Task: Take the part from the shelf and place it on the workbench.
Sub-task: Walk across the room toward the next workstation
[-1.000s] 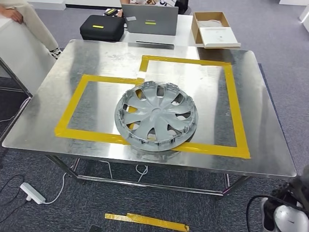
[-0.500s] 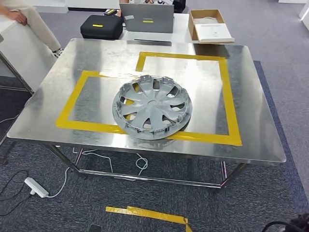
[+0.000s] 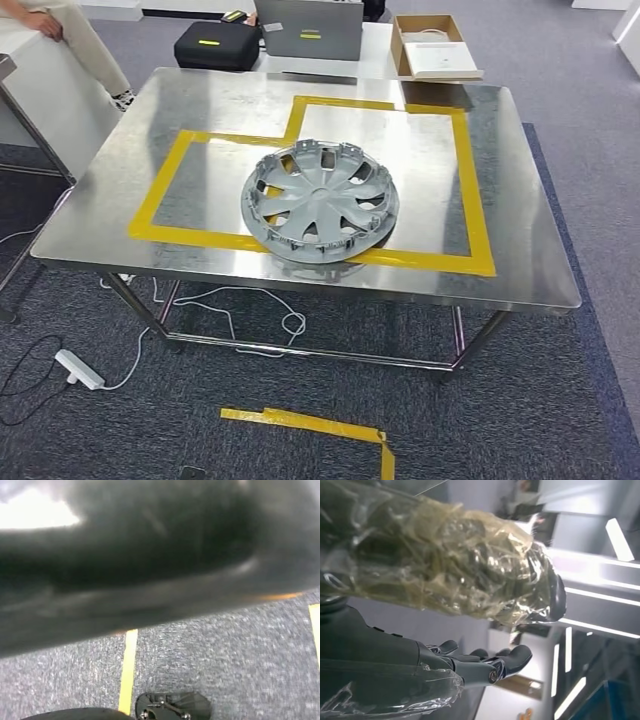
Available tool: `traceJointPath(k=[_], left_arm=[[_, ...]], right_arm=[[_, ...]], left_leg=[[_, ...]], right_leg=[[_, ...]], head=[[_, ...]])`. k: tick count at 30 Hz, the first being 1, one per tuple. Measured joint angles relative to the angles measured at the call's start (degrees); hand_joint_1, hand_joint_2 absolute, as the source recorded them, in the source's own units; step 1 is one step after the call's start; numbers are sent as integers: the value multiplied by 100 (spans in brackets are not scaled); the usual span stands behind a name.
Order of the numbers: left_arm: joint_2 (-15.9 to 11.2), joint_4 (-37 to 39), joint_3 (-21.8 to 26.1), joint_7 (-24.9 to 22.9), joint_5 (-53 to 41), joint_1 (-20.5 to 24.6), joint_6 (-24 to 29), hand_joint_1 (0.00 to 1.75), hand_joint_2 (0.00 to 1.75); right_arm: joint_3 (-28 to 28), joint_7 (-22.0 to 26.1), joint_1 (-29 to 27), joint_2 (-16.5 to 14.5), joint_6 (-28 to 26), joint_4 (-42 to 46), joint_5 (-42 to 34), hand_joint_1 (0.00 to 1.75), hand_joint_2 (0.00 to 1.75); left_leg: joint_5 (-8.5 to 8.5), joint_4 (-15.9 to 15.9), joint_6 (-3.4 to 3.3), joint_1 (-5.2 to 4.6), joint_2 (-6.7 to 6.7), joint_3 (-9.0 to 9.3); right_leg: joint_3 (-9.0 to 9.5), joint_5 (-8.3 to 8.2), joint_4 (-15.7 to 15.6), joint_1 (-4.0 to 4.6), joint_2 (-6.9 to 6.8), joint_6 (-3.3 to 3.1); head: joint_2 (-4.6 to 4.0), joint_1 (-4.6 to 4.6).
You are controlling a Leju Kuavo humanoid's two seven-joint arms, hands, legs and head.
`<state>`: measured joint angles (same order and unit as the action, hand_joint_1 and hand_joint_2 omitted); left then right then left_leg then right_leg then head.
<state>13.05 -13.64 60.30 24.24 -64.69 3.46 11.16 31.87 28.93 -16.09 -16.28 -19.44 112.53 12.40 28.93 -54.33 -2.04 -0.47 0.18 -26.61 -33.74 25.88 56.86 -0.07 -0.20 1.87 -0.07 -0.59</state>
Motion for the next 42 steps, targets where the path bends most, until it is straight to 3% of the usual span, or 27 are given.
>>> traceJointPath(k=[1, 3, 4, 5, 7, 9, 11, 12, 13, 15, 17, 19, 20, 21, 23, 25, 26, 27, 29, 31, 34, 35, 36, 37, 39, 41, 42], left_arm=[[8, 0, 26, 0, 11, 2, 5, 0, 0], [21, 0, 72, 0, 29, -3, 9, 0, 0], [25, 0, 89, 0, 32, -10, 10, 0, 0], [29, 0, 106, 0, 32, -17, 10, 0, 0], [41, 0, 153, 0, 24, -20, 10, 0, 0], [56, 0, 194, 3, 13, -13, 10, 0, 0], [65, 0, 215, 9, 4, -3, 13, 0, 0], [67, 0, 223, 13, 2, 3, 14, 0, 0], [69, 0, 231, 16, -1, 7, 16, 0, 0], [69, 0, 248, 22, -8, -1, 20, 0, 0], [68, 0, 275, 30, -15, -13, 22, 0, 0], [68, 0, 310, 41, -16, -13, 23, 0, 0], [68, 0, 325, 45, -16, -12, 22, 0, 0], [68, 0, 335, 47, -17, -12, 22, 0, 0], [68, 0, 346, 48, -18, -11, 21, 0, 0], [69, 0, 350, 48, -20, -4, 21, 0, 0], [69, 0, 350, 49, -20, 2, 21, 0, 0], [70, 0, 351, 50, -21, 8, 21, 0, 0], [78, 0, 352, 52, -25, 8, 21, 0, 0], [89, 0, 355, 52, -31, 11, 23, 0, 0], [97, 0, 369, 51, -46, 12, 29, 0, 0], [98, 0, 376, 51, -55, 9, 31, 0, 0], [98, 0, 384, 51, -62, 8, 33, 0, 0], [98, 0, 393, 50, -67, 8, 38, 0, 0], [104, 0, 421, 46, -69, 11, 54, 0, 0], [112, 0, 464, 38, -68, 17, 77, 0, 0], [114, 0, 480, 33, -68, 21, 88, 0, 0]], right_arm=[[175, -86, 14, -12, 8, -163, 45, 0, 0], [601, -202, 65, -20, 65, -622, 153, 0, 87], [837, -244, 109, -20, 110, -911, 213, 0, 131], [1084, -281, 166, -20, 150, -1228, 275, 0, 175], [1591, -309, 317, -20, 148, -1930, 453, 21, 175], [2009, -233, 468, -20, 69, -2550, 633, 103, 175], [2274, -119, 577, -21, 4, -3003, 717, 170, 175], [2361, -82, 613, -21, -17, -3168, 732, 175, 175], [2427, -57, 634, -22, -35, -3305, 735, 162, 175], [2495, -21, 661, -29, -74, -3465, 723, 79, 175], [2505, 23, 672, -35, -107, -3530, 718, 4, 175], [2506, 49, 675, -36, -134, -3556, 748, 0, 175], [2507, 45, 675, -36, -154, -3565, 773, 0, 175], [2509, 32, 677, -36, -176, -3576, 802, 0, 175], [2520, 0, 681, -36, -210, -3603, 846, 0, 175], [2532, -12, 687, -37, -222, -3638, 864, 0, 175], [2534, -13, 690, -37, -225, -3657, 868, 0, 175], [2536, -16, 693, -38, -228, -3674, 876, 0, 175], [2553, -68, 701, -37, -258, -3717, 965, 0, 175], [2631, -171, 730, -36, -351, -3834, 1220, 0, 175], [2876, -275, 868, -31, -501, -4201, 1705, 0, 175], [2977, -334, 935, -26, -567, -4370, 1933, 0, 175], [3083, -433, 1005, -19, -669, -4571, 2232, 0, 175], [3193, -552, 1078, -11, -808, -4810, 2608, 0, 175], [3384, -834, 1211, 8, -1116, -5376, 3465, 0, 175], [3500, -1089, 1328, 24, -1331, -5991, 4248, 0, 175], [3537, -1205, 1375, 32, -1393, -6287, 4551, 0, 131]], left_leg=[[-63, 17, -36, 10, 7, -54], [-176, 15, -77, 4, 9, -207], [-240, 9, -80, -3, 8, -295], [-303, 0, -77, -9, 9, -383], [-413, -34, -60, -15, 10, -551], [-487, -84, -28, -26, 9, -670], [-555, -130, 24, -48, 12, -731], [-592, -141, 53, -55, 15, -747], [-630, -145, 84, -55, 18, -757], [-556, -211, 154, -39, 11, -799], [-69, -632, 233, -17, -1, -930], [514, -1389, 289, 5, -5, -1096], [635, -1685, 300, 13, -5, -1123], [625, -1822, 302, 18, -5, -1080], [339, -1429, 266, 18, -6, -686], [156, -555, 187, 5, -16, -82], [151, -222, 150, -6, -21, 117], [169, -43, 118, -17, -24, 206], [123, 29, 51, -24, -15, 170], [3, 58, -38, -10, 3, 73], [-185, 68, -101, -17, 23, -155], [-248, 63, -100, -24, 32, -238], [-311, 56, -94, -28, 42, -322], [-371, 46, -84, -29, 48, -403], [-469, 6, -49, -28, 52, -544], [-543, -57, 7, -40, 56, -651], [-578, -81, 38, -44, 61, -683]], right_leg=[[-81, 193, 182, -4, 6, 34], [-324, 737, 863, -17, 11, 84], [-420, 930, 1235, -22, 11, 102], [-451, 997, 1493, -24, 11, 113], [-180, 761, 1385, -27, 9, 115], [451, 507, 566, -28, 6, 93], [917, 538, -147, -19, 9, 40], [994, 584, -300, -8, 12, 7], [979, 576, -331, -3, 11, -39], [889, 496, -327, -12, -12, -144], [768, 378, -331, -28, -33, -232], [616, 261, -319, -21, -40, -258], [548, 205, -305, -17, -43, -256], [473, 152, -282, -13, -46, -252], [324, 63, -214, -6, -44, -231], [191, -8, -147, 7, -41, -196], [148, -43, -123, 14, -43, -169], [116, -81, -110, 15, -47, -137], [71, -153, -103, 6, -51, -63], [-33, 34, 43, -9, -30, 5], [-341, 805, 985, -36, -4, 81], [-398, 942, 1316, -42, -4, 97], [-380, 943, 1504, -48, -4, 110], [-259, 816, 1482, -51, -4, 115], [279, 491, 837, -57, -5, 102], [859, 471, -14, -47, -2, 60], [995, 530, -264, -38, 1, 33]], head=[[0, 9], [0, 32], [0, 35], [0, 35], [0, 35], [0, 40], [0, 42], [0, 41], [0, 42], [0, 39], [0, 11], [0, -12], [0, -12], [0, -13], [0, -15], [0, -14], [0, -11], [0, -11], [0, -18], [0, -14], [0, 28], [0, 32], [0, 32], [0, 34], [0, 37], [0, 36], [0, 40]])
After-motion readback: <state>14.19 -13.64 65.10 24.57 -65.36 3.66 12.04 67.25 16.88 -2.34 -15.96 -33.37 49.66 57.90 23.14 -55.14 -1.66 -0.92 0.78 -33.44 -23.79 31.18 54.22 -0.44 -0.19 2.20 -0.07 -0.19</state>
